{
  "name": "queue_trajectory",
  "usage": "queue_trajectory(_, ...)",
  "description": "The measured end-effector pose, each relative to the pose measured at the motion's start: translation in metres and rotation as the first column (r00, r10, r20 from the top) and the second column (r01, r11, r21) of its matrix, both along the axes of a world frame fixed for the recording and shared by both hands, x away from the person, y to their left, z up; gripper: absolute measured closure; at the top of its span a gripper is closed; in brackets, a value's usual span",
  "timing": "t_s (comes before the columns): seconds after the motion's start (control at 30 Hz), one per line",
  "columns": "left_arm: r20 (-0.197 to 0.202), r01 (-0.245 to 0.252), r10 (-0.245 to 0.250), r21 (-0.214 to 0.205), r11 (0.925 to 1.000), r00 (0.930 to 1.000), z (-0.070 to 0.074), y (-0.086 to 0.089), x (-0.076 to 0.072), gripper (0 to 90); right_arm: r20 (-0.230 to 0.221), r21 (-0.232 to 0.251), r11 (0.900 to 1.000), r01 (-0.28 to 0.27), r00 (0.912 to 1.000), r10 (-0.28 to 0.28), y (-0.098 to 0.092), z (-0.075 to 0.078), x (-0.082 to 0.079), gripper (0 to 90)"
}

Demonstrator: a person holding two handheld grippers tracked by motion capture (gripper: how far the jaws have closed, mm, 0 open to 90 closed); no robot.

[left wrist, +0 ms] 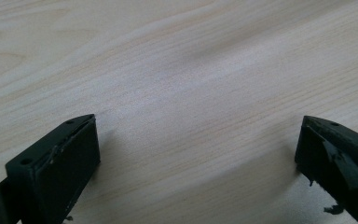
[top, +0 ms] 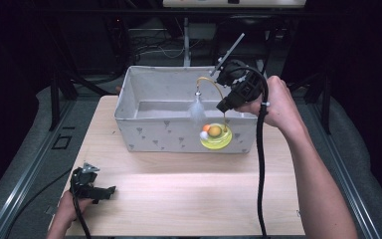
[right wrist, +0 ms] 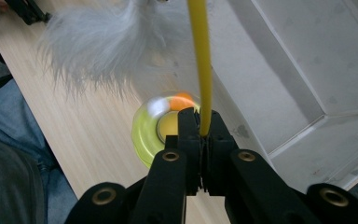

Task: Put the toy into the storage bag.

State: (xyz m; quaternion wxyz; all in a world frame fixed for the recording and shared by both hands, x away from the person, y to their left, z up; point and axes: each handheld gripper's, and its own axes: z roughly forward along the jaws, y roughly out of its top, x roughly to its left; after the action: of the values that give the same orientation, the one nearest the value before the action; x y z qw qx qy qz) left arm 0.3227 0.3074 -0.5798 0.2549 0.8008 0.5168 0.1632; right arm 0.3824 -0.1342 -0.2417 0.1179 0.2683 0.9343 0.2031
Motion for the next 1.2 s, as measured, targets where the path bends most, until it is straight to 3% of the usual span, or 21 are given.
queue_trajectory(0.73, -0.007, 0.006, -0.006, -0.003, 1.0000, 1.0000, 0.000, 0.000, 0.000, 0.0, 0.040, 0.037, 0.9982, 0.047, 0.9980, -0.049, -0.002, 0.032, 0.017, 88.1)
queue_trajectory(1.2, -0.005, 0.007, -0.007, -0.004, 1.0000, 1.0000, 0.000, 0.000, 0.000, 0.0, 0.069, 0.064, 0.9932, 0.098, 0.9924, -0.102, -0.008, 0.048, 0.037, 88.1)
